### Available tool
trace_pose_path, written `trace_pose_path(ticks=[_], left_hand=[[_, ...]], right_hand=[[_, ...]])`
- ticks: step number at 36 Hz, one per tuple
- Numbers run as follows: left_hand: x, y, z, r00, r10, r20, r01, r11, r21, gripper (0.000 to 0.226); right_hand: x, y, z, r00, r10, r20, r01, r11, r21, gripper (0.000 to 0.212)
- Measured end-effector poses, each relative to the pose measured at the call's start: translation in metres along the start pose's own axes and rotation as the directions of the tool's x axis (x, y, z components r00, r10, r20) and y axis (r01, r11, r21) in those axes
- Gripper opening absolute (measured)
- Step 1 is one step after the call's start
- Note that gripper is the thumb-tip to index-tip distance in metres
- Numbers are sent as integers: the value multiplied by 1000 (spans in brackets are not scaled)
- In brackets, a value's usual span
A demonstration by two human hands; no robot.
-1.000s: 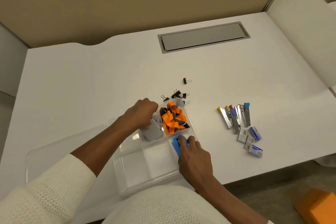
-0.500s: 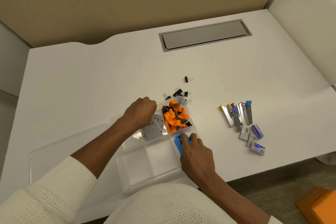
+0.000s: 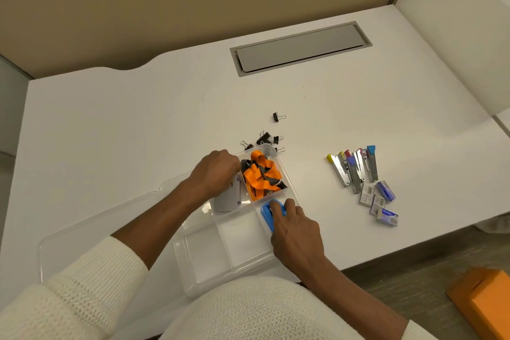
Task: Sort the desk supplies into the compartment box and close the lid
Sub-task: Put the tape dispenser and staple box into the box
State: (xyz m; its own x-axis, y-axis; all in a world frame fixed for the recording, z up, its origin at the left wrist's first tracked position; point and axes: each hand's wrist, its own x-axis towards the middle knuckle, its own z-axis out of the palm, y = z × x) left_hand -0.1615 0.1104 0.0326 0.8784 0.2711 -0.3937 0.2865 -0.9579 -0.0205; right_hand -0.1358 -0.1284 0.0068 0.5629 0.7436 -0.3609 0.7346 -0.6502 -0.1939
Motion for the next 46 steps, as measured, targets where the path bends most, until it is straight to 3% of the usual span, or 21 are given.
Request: trace_pose_path(ticks=[4,12,17,22,30,41,46], left_hand=[[-1,0,15,996,-53,-78,57,997,52,18],[-5,4,53,978,-168,-121,148,975,-165,23],[-10,7,57,975,-155,-158,142,986,-93,39],[-14,12,54,962,-233,-146,205,962,-182,43],[-23,18,52,977,-196,-79,199,979,38,33],[-29,30,40,956,-271,-109,270,962,-29,54],[-32,49,21,953,-258,-160,263,965,13,33]], right_hand=[[-1,1,0,1000,3,3,-3,1000,-6,66],[-2,1,0,1000,7,7,-7,1000,18,75],[-2,1,-1,1000,5,9,-5,1000,0,70],[-1,1,-1,1000,4,1,-4,1000,-1,72],[-1,2,4,1000,-12,-22,11,999,-34,74],[0,3,12,999,-13,-46,12,999,-31,80],[-10,5,-9,988,12,-154,-6,999,37,59]])
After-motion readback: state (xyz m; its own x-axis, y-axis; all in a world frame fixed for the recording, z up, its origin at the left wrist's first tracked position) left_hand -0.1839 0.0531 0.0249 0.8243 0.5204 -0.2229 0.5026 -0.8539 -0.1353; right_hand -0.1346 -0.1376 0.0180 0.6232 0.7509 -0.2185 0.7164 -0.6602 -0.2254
